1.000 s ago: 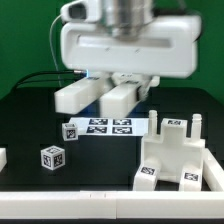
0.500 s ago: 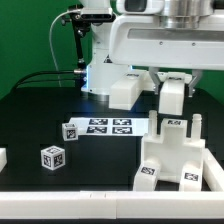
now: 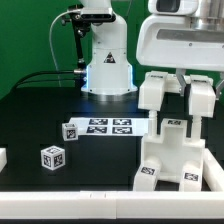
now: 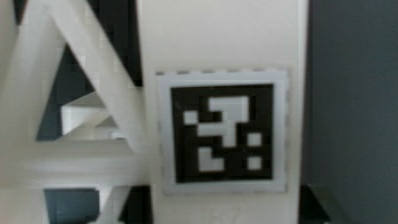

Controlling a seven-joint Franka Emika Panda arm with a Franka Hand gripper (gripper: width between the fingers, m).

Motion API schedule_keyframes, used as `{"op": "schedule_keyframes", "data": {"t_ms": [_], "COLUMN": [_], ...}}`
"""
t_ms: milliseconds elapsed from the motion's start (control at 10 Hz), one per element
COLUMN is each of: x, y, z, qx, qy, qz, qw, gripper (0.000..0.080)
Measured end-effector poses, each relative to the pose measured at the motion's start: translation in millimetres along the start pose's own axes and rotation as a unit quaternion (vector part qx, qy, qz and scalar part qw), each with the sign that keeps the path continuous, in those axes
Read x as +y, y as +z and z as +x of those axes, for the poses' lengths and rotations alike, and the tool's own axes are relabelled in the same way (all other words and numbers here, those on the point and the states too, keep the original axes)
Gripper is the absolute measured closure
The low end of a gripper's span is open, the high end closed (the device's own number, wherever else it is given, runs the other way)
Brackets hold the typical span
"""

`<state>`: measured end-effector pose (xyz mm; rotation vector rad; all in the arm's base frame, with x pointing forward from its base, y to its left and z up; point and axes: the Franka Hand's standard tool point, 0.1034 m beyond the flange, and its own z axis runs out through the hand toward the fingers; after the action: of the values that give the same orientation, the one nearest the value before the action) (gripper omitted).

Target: Assemble chair

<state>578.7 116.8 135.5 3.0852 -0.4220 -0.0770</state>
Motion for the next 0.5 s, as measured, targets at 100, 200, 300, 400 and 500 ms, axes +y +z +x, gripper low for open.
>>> {"op": "schedule_keyframes", "data": {"t_ms": [100, 200, 300, 400, 500], "x": [-0.3, 1.0, 2.4, 3.4, 3.8], "y": [3.5, 6.3, 9.1, 11.7, 13.1], "z": [-0.1, -0.1, 2.0, 3.6, 5.4], "qx": [0.0, -0.002, -0.003, -0.005, -0.006], "qy": [0.0, 0.002, 0.004, 0.011, 0.02], "qz": [0.0, -0.001, -0.002, 0.001, 0.008], "qw": [1.0, 1.0, 1.0, 1.0, 1.0], "gripper": [0.0515, 0.0515, 0.0515, 0.0515, 0.0515]}}
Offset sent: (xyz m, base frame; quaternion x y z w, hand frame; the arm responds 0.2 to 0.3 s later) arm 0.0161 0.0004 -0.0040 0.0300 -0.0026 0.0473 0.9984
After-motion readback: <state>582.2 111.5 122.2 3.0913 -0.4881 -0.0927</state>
